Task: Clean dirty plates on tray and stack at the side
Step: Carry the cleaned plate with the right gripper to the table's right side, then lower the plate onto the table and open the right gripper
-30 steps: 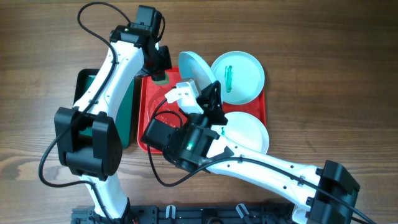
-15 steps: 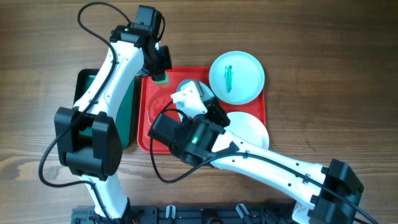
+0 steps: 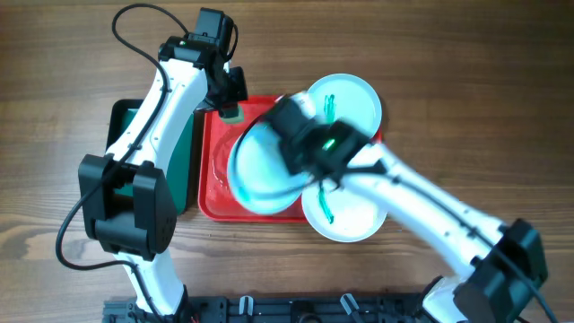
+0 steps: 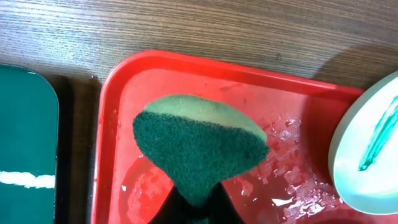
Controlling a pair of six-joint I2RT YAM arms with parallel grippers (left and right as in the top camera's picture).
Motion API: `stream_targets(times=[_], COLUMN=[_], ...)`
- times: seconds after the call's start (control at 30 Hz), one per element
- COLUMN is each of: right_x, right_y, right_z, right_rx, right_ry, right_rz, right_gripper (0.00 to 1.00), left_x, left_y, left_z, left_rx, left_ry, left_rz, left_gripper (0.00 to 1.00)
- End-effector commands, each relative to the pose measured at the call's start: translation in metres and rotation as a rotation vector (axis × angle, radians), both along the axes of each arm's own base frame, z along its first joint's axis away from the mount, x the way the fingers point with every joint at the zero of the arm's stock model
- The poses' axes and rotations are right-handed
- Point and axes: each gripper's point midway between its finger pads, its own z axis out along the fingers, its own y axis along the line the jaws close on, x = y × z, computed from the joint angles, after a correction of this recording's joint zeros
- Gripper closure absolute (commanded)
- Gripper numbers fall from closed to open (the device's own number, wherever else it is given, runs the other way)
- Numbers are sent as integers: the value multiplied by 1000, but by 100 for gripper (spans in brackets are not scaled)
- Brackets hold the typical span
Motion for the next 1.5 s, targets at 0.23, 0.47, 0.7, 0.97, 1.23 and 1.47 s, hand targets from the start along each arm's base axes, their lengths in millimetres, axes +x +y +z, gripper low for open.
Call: stream_targets(times=[0.23, 0.47, 0.7, 0.97, 1.23, 1.47], right_x=[60, 64, 60, 64, 53, 39], right_y=[-179, -294, -364, -380, -372, -346], right_z=[7, 3, -7, -61, -131, -126], right_rx=[194, 212, 209, 174, 170, 255], right_ry=[102, 64, 34, 141, 343, 463], right_rz=[-461, -763, -937, -983, -1011, -925], right_gripper=[96, 96, 96, 96, 96, 91], left_x=[2, 2, 2, 2, 2, 2], left_y=[-1, -1, -1, -1, -1, -1], left_z=[2, 2, 2, 2, 2, 2], left_rx=[-16, -16, -16, -17, -16, -16], left_ry=[-1, -1, -1, -1, -2, -2], left_rz=[13, 13, 13, 13, 13, 13], left_gripper=[96, 96, 96, 96, 96, 96])
